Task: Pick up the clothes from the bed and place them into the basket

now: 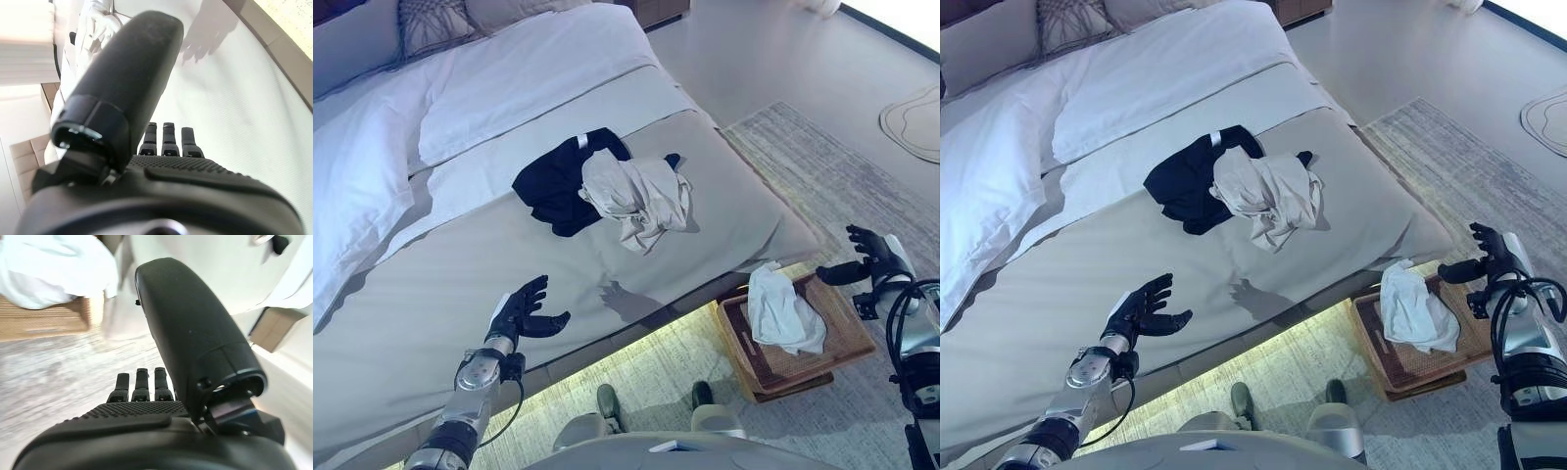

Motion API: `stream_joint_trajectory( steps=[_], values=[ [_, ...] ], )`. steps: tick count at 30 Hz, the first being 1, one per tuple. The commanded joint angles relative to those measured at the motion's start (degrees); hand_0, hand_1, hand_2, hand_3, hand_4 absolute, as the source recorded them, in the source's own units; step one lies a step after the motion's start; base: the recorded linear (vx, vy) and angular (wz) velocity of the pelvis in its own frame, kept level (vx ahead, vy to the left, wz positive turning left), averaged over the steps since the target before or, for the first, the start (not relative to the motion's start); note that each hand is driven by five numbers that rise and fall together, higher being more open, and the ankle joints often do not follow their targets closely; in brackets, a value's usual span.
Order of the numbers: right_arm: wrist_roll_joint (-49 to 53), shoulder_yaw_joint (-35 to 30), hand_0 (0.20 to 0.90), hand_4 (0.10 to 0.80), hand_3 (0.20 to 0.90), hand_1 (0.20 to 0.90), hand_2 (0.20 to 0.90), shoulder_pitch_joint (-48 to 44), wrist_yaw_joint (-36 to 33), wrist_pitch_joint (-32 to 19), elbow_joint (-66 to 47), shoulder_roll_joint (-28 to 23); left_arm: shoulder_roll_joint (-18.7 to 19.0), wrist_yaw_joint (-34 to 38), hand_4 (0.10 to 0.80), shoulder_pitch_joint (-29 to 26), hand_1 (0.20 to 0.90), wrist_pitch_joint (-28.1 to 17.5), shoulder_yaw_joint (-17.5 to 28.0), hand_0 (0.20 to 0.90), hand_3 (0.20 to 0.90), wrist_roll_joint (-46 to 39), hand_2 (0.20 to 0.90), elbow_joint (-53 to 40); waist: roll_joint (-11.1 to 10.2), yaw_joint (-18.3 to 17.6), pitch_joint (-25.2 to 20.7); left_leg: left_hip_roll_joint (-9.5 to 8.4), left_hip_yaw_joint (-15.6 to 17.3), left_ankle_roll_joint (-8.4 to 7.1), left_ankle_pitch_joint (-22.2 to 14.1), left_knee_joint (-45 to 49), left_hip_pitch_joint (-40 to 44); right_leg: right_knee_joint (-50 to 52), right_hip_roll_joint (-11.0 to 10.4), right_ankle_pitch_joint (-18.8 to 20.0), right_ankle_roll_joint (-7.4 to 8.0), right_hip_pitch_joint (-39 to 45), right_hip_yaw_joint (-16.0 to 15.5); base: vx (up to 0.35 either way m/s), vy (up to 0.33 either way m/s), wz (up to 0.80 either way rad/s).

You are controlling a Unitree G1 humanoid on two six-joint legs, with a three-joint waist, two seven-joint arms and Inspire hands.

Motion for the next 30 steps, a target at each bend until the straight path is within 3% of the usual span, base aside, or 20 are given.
stream_joint_trajectory(
  steps=[1,7,17,22,30],
  values=[
    [-5.1,1.5,0.9,0.8,0.9,0.9,0.9,-8.5,-6.3,-5.5,-5.6,-2.0,2.0,2.3,0.8,-2.6,0.9,-5.7,3.4,0.9,0.9,-2.0,0.9,-1.2,-2.9,2.1,-4.1,1.17,-2.6,-2.26,-8.1,3.8,1.7,6.0,-0.8,-1.9,-0.39,-5.0,-3.8,0.046,0.003,0.15],
    [-12.8,5.9,0.9,0.8,0.9,0.9,0.9,-15.0,-10.5,-3.9,-6.2,-3.1,1.7,3.4,0.8,-2.9,0.9,-6.1,3.0,0.9,0.9,-2.7,0.9,0.1,-2.7,4.3,-3.7,0.76,-4.8,-2.36,-8.1,4.7,0.4,7.5,-0.9,-3.1,-0.97,-5.0,-5.0,0.038,-0.006,0.11],
    [-8.5,12.1,0.9,0.8,0.9,0.9,0.9,-25.6,-5.6,-0.3,2.9,-6.1,1.0,2.6,0.8,-1.5,0.9,-5.3,3.0,0.9,0.9,-4.4,0.9,0.5,-0.1,7.8,-1.2,0.42,-8.0,-3.63,-6.1,4.6,-3.0,9.8,-1.7,-5.0,-2.52,-6.9,-8.1,0.001,0.011,0.25],
    [-3.4,13.7,0.9,0.8,0.9,0.9,0.9,-31.6,-1.5,0.2,6.3,-6.2,1.1,0.8,0.8,-1.2,0.9,-5.8,2.5,0.9,0.9,-5.6,0.9,0.6,3.2,9.7,2.9,0.54,-10.5,-4.49,-5.1,7.6,-7.4,18.8,-2.5,-8.9,-4.88,-12.8,-10.4,-0.075,0.038,0.24],
    [-1.9,16.5,0.9,0.8,0.9,0.9,0.9,-36.8,-0.8,-0.8,9.6,-6.5,0.1,-0.3,0.8,0.2,0.9,-7.4,1.6,0.9,0.9,-8.4,0.9,-1.3,7.1,11.9,7.3,-0.72,-12.6,-4.55,-4.4,8.9,-11.4,24.4,-4.1,-10.8,-6.17,-18.4,-12.4,-0.044,0.054,0.16]
  ],
)
